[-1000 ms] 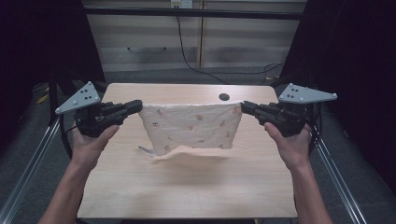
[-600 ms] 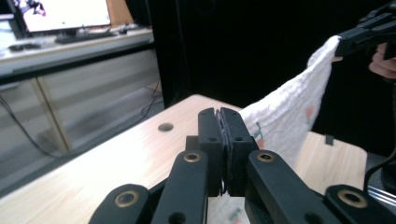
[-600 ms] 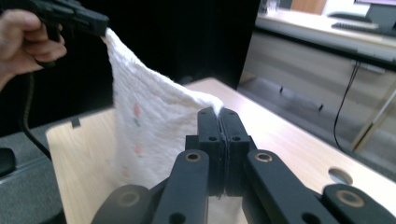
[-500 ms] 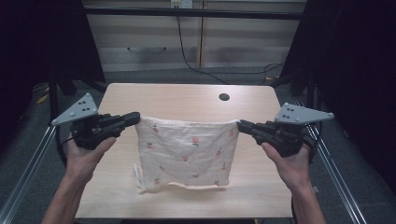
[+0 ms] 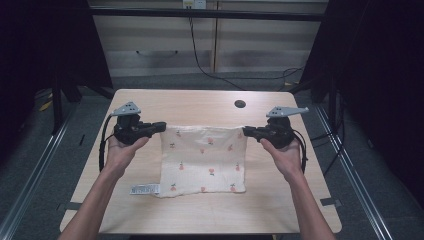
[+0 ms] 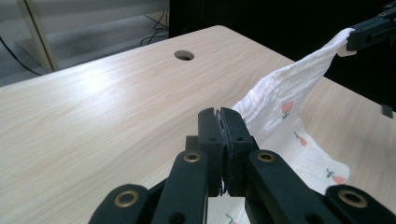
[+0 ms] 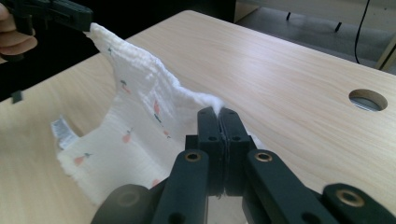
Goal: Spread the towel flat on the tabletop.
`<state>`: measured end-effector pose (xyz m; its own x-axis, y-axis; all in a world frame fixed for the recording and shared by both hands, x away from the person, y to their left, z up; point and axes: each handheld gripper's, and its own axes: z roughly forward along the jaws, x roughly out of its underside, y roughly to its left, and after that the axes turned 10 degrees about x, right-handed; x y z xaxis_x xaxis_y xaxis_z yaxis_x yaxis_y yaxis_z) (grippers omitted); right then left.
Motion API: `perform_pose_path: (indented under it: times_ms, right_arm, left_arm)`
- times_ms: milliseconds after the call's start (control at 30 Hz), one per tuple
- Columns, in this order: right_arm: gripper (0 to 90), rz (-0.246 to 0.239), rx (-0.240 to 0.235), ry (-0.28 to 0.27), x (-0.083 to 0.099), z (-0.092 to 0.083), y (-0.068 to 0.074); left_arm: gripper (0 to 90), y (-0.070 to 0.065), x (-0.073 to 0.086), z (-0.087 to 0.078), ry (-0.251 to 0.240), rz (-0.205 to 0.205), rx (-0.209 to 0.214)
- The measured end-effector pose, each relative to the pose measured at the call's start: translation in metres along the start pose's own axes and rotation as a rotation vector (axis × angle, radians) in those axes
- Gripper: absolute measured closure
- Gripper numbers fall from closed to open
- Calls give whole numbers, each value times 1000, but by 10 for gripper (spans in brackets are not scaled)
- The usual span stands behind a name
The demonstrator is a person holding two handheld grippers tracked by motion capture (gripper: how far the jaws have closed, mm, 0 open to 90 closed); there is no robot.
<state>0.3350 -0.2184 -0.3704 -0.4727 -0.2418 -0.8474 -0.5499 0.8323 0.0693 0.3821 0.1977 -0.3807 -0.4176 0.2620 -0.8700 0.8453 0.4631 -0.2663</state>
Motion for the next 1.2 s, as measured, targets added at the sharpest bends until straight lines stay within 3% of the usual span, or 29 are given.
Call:
perform_pose_path:
  times_ms: [133,200,267,300,333,433,533,567,633,667,733,767,900,1000,1200]
  right_arm:
    - [888,24,7,25,5,26,-15]
    - [885,26,-6,34,7,37,-21]
    - [884,34,-19,54,12,49,-27]
    - [884,34,-19,54,12,49,-27]
    - [883,41,-1,86,18,62,-33]
    - [877,42,19,112,22,77,-38]
    - [867,47,22,102,24,85,-44]
    - [812,60,51,100,22,90,-48]
    - [780,68,85,103,19,93,-52]
    - [772,74,87,108,18,94,-53]
    - [743,81,97,111,16,95,-54]
    - [713,93,112,98,15,95,-55]
    - [709,64,109,105,16,93,-53]
    - [706,46,106,108,17,87,-49]
    - [663,1,101,94,23,64,-40]
  left_arm:
    - [881,11,6,11,18,-14,-15]
    - [881,21,11,21,36,-44,2]
    - [881,27,14,29,89,-40,-31]
    - [881,27,14,29,89,-40,-31]
    - [881,32,18,35,93,-56,-26]
    - [879,37,21,38,85,-80,-20]
    - [874,44,21,44,76,-83,-25]
    - [863,49,21,47,75,-95,-40]
    - [856,55,21,52,81,-108,-38]
    - [851,58,21,54,81,-116,-55]
    - [816,62,23,55,80,-128,-46]
    - [768,66,24,56,80,-140,-69]
    - [742,69,25,50,82,-140,-73]
    - [725,66,25,45,68,-140,-88]
    - [711,50,30,23,37,-107,-62]
